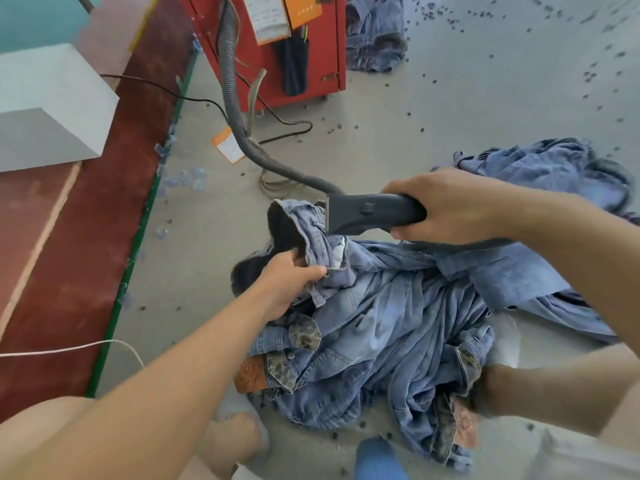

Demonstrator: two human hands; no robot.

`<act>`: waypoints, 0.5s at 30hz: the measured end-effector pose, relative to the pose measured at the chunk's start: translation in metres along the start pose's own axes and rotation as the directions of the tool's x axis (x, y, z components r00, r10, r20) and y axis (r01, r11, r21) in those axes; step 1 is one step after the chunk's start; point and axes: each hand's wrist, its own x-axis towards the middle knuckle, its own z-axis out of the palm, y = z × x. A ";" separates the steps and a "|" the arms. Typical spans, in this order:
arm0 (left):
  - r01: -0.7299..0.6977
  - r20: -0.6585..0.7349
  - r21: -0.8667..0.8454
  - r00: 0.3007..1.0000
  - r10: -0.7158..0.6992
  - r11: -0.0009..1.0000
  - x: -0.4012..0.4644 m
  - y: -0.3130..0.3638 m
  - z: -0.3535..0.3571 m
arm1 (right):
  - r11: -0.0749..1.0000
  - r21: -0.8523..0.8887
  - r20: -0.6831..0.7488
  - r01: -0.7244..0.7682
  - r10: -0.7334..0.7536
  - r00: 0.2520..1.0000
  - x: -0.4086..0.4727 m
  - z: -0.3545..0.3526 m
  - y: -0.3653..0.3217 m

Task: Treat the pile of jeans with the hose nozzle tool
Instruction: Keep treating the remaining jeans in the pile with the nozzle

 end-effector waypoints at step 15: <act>-0.028 0.077 -0.362 0.995 0.060 0.932 -0.006 0.018 -0.019 | 0.990 -0.139 0.126 -0.024 0.041 0.991 0.015 0.022 0.001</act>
